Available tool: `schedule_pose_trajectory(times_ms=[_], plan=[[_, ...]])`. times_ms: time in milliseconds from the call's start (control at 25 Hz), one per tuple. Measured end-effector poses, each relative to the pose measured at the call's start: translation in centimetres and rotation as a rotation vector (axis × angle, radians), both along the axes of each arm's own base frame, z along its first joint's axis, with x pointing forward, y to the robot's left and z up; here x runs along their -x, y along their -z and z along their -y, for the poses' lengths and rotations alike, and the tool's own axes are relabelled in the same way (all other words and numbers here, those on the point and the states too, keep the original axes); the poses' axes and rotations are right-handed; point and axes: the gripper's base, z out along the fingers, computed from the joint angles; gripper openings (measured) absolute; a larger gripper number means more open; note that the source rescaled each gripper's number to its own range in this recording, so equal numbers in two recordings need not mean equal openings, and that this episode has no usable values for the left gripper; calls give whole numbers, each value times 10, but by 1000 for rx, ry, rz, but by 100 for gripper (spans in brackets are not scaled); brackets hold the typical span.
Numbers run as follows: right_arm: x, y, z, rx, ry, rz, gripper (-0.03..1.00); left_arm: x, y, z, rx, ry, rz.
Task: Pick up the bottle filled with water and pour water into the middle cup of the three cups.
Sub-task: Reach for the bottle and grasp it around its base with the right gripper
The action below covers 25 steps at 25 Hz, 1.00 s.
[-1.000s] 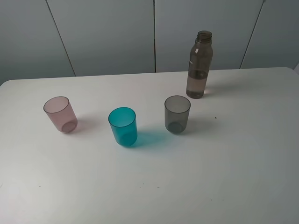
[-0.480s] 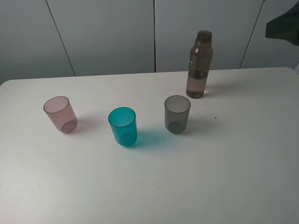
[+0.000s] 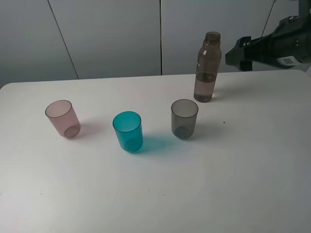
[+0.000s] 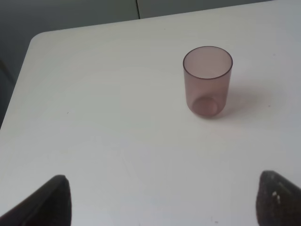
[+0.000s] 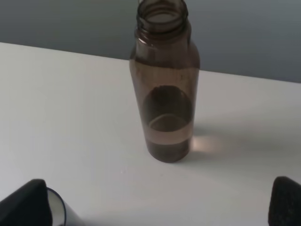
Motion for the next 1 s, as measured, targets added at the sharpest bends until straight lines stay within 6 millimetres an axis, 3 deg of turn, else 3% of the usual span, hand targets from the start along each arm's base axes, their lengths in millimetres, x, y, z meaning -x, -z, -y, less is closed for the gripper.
schedule_pose_trajectory(times_ms=[400,1000], plan=[[-36,42,-7,77,-25,55,100,0,0,0,0,0,0],[-64,97,-25,1,-125,128,100,0,0,0,0,0,0]])
